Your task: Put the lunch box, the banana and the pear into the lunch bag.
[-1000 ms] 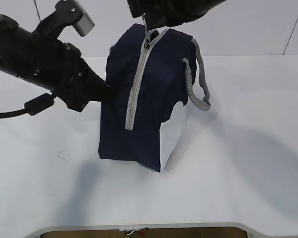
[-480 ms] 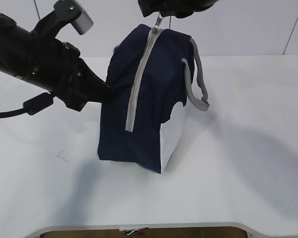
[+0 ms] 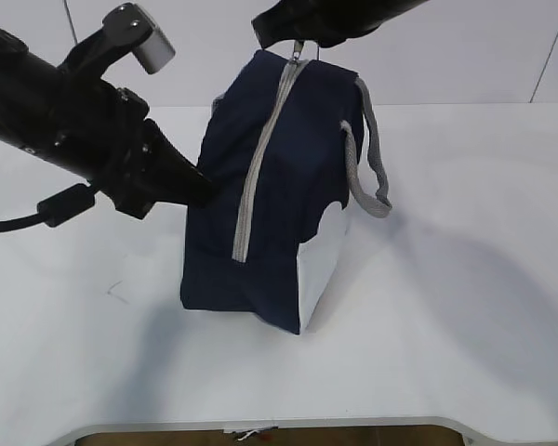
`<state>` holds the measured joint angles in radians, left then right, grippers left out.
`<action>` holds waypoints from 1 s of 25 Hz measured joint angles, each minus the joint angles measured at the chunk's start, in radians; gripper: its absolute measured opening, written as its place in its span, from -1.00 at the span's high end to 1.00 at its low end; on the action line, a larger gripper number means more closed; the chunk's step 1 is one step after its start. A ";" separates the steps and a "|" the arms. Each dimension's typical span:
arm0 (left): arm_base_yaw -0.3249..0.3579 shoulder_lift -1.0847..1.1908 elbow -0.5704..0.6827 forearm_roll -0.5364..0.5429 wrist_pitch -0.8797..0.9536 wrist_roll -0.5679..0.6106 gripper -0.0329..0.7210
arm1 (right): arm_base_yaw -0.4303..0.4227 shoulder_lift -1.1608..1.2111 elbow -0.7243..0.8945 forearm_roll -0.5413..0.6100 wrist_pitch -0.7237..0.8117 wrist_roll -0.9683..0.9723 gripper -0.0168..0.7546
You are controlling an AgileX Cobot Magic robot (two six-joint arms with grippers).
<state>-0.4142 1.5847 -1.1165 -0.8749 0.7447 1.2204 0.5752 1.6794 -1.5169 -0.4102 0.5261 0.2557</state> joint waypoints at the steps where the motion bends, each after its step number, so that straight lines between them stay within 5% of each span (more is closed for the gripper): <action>1: 0.000 0.000 0.000 0.007 0.003 -0.003 0.92 | -0.005 0.005 -0.009 -0.002 -0.004 0.009 0.92; 25: 0.000 -0.001 0.000 0.034 0.016 -0.026 0.92 | -0.115 0.283 -0.269 0.017 -0.025 0.082 0.92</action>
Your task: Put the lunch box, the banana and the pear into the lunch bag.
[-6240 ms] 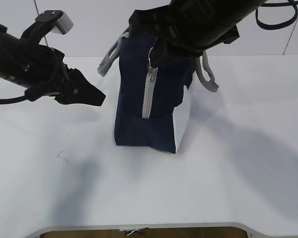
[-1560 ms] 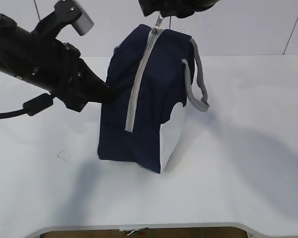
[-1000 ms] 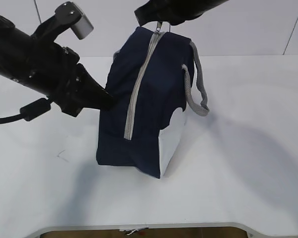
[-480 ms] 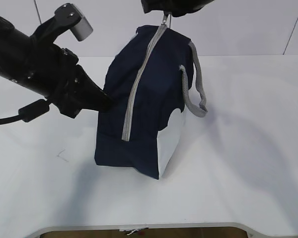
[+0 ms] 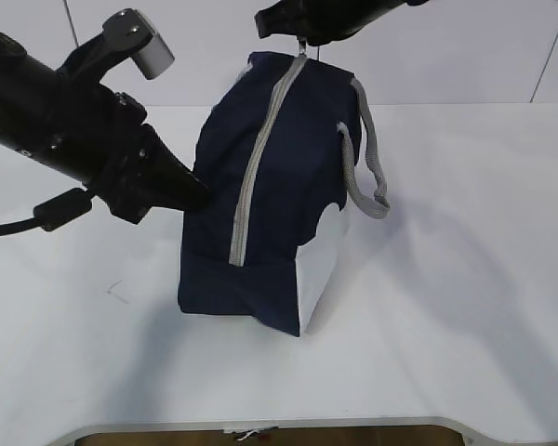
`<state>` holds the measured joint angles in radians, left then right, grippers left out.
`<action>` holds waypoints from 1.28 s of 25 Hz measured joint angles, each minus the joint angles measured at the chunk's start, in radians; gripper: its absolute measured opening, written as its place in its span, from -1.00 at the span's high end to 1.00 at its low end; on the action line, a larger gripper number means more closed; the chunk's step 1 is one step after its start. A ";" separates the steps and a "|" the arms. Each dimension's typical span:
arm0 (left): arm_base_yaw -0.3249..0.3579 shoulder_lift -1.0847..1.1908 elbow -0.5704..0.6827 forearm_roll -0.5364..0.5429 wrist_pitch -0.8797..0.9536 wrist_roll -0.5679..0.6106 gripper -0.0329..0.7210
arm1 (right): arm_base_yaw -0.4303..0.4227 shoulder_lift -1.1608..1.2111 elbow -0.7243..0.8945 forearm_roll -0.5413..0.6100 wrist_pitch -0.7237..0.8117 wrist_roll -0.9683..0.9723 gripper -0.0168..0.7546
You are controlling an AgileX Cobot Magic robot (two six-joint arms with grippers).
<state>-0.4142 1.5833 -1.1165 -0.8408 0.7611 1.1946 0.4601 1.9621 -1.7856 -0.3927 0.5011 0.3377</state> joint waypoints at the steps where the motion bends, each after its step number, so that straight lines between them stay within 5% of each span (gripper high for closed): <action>1: 0.000 0.000 0.000 0.000 0.002 0.000 0.92 | -0.008 0.008 -0.008 0.000 -0.002 0.003 0.92; 32: 0.002 -0.036 0.000 0.032 -0.001 -0.064 0.92 | -0.101 0.162 -0.110 0.241 0.012 0.041 0.92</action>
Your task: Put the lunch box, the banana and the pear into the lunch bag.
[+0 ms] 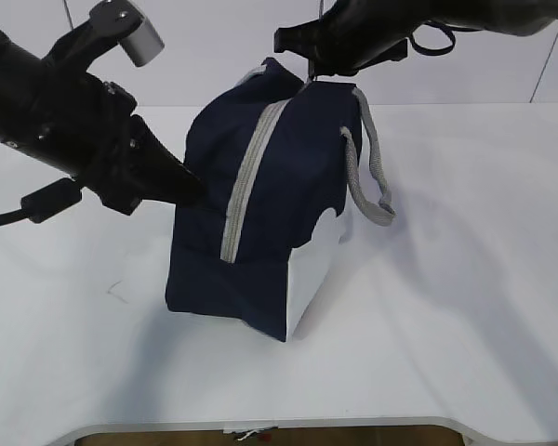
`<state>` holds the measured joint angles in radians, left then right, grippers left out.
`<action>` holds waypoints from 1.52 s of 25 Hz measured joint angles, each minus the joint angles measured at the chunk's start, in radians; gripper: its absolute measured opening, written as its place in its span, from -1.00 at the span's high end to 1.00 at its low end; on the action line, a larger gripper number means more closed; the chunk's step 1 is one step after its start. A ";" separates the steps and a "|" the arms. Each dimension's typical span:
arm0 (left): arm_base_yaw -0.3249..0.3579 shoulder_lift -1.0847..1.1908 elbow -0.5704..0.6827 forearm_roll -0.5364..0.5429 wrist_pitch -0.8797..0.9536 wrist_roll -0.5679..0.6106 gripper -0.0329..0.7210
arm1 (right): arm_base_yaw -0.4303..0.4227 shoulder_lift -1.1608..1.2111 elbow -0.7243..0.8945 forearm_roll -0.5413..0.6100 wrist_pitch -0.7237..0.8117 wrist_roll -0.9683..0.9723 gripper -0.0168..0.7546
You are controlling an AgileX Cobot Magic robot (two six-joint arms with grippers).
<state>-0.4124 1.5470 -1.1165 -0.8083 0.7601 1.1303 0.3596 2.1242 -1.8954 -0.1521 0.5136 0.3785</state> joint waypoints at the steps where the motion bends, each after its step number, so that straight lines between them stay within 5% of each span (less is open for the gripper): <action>1: 0.000 0.000 0.000 0.000 0.000 -0.013 0.91 | 0.000 0.000 0.000 0.011 0.003 0.000 0.92; 4: 0.000 0.000 0.000 0.000 0.000 -0.057 0.77 | 0.000 0.000 0.000 0.033 0.005 0.000 0.92; 13: 0.047 -0.004 -0.111 0.011 0.083 -0.361 -0.06 | 0.000 0.000 0.000 0.053 0.014 0.000 0.92; 22: 0.141 0.062 -0.470 0.078 0.319 -0.675 -0.38 | 0.000 0.000 0.000 0.056 0.018 0.000 0.92; 32: 0.141 0.381 -0.871 0.104 0.469 -0.779 -0.46 | 0.000 0.000 0.000 0.069 0.022 0.000 0.92; 38: 0.114 0.479 -0.933 0.104 0.473 -0.788 -0.46 | 0.000 0.000 0.000 0.070 0.028 0.000 0.92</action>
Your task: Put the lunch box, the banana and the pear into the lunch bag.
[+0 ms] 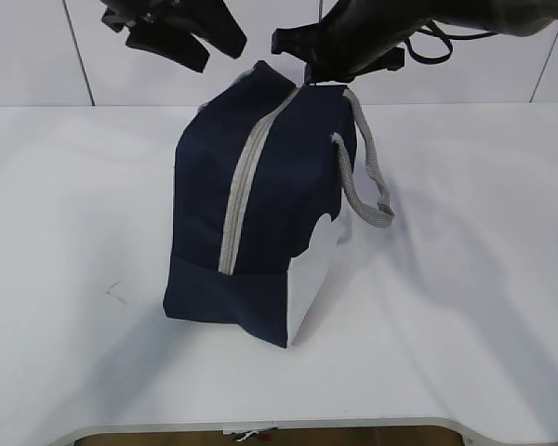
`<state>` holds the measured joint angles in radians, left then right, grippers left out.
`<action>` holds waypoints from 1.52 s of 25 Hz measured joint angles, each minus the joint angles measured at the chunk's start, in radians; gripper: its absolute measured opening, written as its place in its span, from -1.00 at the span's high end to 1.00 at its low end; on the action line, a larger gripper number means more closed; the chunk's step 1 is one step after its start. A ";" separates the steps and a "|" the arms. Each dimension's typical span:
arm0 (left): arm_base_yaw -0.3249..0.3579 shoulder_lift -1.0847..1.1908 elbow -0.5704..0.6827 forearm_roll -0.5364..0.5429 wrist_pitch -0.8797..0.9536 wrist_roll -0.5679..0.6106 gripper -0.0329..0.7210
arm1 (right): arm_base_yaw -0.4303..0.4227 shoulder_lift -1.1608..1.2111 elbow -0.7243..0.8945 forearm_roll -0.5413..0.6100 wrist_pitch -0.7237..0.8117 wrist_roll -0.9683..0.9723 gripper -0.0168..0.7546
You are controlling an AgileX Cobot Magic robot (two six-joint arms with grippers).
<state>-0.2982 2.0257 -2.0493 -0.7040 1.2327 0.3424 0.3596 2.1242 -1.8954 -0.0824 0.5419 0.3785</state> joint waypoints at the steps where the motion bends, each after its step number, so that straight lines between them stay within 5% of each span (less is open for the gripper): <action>1: -0.006 0.011 0.000 0.000 0.000 -0.002 -0.46 | 0.000 0.000 0.000 0.002 0.002 0.000 0.92; 19: -0.038 0.130 -0.004 -0.048 0.002 -0.002 -0.42 | 0.000 0.002 0.000 0.004 0.010 0.000 0.92; 30: -0.042 0.137 -0.047 -0.039 0.009 0.014 0.85 | 0.000 0.002 0.000 0.004 0.022 0.000 0.92; 38: -0.042 0.137 -0.061 -0.008 0.009 0.030 0.92 | -0.005 0.002 0.000 0.004 0.024 0.000 0.92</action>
<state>-0.3405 2.1629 -2.1107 -0.7117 1.2419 0.3720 0.3542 2.1258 -1.8954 -0.0788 0.5659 0.3785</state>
